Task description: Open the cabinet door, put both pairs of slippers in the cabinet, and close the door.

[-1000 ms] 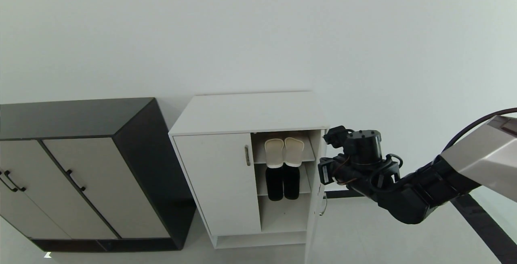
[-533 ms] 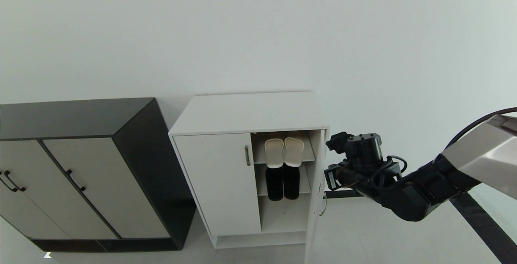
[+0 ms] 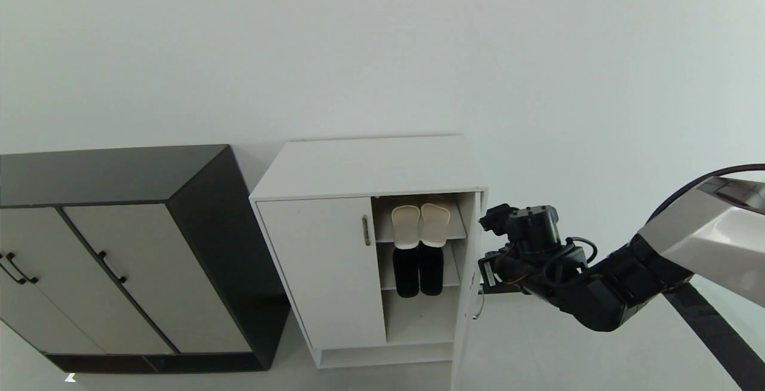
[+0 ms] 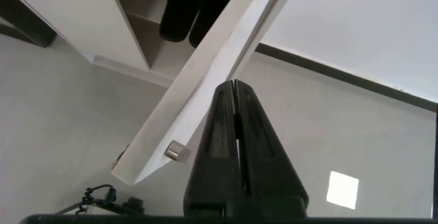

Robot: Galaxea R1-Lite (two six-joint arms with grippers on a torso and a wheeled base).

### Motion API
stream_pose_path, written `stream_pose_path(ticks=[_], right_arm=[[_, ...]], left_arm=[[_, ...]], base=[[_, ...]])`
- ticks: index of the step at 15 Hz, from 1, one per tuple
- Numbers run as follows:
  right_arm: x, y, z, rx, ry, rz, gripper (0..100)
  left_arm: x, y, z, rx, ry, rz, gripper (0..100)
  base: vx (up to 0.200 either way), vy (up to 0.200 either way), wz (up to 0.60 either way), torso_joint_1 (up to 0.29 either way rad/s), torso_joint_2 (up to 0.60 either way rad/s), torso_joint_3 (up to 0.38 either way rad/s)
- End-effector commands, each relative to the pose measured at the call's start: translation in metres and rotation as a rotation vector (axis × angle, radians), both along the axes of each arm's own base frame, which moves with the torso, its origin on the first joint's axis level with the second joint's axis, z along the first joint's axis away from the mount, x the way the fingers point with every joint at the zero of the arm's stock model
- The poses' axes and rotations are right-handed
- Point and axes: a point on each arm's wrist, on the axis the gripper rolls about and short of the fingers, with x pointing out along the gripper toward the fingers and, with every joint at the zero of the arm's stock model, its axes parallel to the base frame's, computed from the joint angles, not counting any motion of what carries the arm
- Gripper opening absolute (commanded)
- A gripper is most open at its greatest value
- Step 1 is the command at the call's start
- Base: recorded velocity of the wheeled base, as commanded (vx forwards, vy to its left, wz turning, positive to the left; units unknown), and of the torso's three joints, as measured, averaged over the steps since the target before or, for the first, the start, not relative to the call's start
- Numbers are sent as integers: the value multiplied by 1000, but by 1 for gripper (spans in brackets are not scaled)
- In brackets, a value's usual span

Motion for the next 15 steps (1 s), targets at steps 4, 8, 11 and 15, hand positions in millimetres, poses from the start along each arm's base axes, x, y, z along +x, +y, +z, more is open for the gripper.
stream_pose_path(ticks=[4, 8, 11, 15], right_arm=[[-1, 11, -11, 4, 16, 26, 0], [4, 20, -18, 58, -54, 46, 0], [0, 35, -17, 219, -53, 125, 0], [1, 37, -11, 339, -57, 163, 0]], left_arm=[[0, 0, 0, 0, 0, 1, 0], [0, 0, 0, 0, 0, 1, 0], [0, 0, 0, 0, 0, 1, 0], [0, 0, 0, 0, 0, 1, 0]], base=[[0, 0, 0, 0, 0, 0], [0, 0, 0, 0, 0, 0], [0, 0, 0, 0, 0, 0], [0, 0, 0, 0, 0, 0]])
